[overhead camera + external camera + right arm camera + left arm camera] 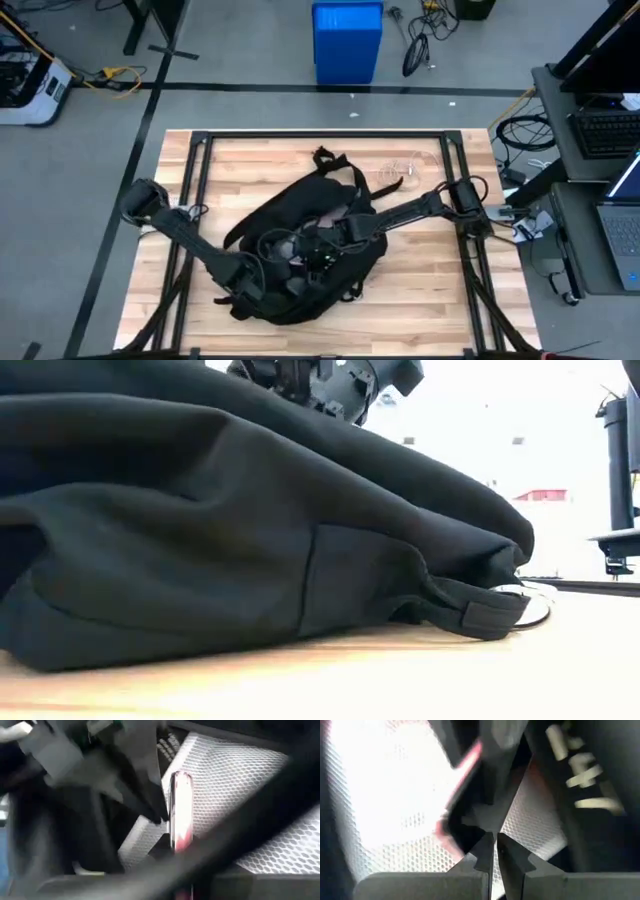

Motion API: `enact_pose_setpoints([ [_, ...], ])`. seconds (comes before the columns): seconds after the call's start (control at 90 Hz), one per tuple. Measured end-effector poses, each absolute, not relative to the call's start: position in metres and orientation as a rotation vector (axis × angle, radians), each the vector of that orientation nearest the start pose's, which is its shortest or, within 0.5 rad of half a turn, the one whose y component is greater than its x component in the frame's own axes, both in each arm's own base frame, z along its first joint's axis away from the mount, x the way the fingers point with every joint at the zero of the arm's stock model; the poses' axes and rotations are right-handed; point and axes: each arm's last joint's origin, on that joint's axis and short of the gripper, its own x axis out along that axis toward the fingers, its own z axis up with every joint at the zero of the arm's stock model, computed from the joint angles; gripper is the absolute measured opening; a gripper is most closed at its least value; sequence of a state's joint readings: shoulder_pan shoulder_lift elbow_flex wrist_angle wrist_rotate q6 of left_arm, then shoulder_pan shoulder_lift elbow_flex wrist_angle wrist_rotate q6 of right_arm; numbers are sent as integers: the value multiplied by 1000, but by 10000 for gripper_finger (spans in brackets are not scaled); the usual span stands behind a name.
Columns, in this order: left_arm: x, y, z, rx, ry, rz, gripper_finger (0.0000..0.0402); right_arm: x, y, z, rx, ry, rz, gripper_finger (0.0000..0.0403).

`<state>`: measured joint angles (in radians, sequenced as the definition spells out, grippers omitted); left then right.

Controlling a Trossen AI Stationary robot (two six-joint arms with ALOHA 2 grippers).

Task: Unpack backpack
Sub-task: Remove the pink cellphone from the black backpack

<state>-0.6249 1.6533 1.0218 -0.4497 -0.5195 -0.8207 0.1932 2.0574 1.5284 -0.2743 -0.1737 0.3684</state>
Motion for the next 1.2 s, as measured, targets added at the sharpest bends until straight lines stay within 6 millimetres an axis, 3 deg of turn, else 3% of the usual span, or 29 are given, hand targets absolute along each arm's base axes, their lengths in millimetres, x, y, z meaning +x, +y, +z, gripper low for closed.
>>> enact_pose_setpoints([
  [0.211, 254, -181, 209, -177, 781, 251, 12, 443, 85, 222, 309, 797, 198, 17],
  [0.456, 248, -188, 209, -158, 770, 241, 12, 441, 70, 263, 238, 871, 156, 17],
  [0.822, 243, -191, 208, -115, 756, 264, 12, 416, 28, 327, 181, 1103, -11, 17],
  [1.056, 251, -181, 207, -25, 718, 326, 12, 402, -3, 366, 189, 1091, -61, 17],
  [1.2, 263, -173, 191, 8, 757, 375, 12, 394, -24, 381, 205, 1083, -103, 22],
])
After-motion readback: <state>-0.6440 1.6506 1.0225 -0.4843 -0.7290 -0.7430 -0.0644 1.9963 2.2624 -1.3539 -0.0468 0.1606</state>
